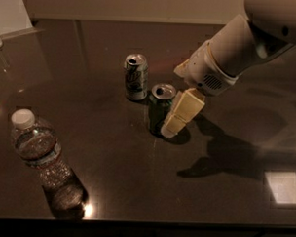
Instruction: Move green can near water bottle
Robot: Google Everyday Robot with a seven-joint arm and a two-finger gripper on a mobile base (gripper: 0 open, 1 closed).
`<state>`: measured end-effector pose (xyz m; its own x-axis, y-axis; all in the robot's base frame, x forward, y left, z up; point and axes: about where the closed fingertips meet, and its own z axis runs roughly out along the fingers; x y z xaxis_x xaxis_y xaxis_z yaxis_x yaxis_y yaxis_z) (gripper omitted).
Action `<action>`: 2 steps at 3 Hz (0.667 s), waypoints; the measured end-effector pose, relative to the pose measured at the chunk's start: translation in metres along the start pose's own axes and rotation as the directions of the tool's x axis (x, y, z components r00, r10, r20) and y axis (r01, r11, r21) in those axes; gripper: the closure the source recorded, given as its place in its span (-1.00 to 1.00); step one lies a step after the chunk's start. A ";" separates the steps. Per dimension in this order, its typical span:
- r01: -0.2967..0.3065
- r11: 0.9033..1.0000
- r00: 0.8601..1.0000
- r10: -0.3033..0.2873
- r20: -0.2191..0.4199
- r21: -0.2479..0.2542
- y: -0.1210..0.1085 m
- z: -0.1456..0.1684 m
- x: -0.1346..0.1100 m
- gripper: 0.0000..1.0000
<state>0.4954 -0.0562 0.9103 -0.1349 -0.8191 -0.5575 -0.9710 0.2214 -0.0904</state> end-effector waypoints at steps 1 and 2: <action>0.004 1.000 1.000 -0.003 0.014 -0.016 0.002 0.011 -0.007 -1.00; 0.009 1.000 1.000 -0.009 0.024 -0.026 0.003 0.017 -0.014 -0.65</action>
Offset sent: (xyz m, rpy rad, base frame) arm 0.0049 0.0299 -0.0100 0.0395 0.0183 0.0319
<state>0.4975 -0.0349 0.9036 -0.1218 -0.8082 -0.5762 -0.9771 0.1998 -0.0737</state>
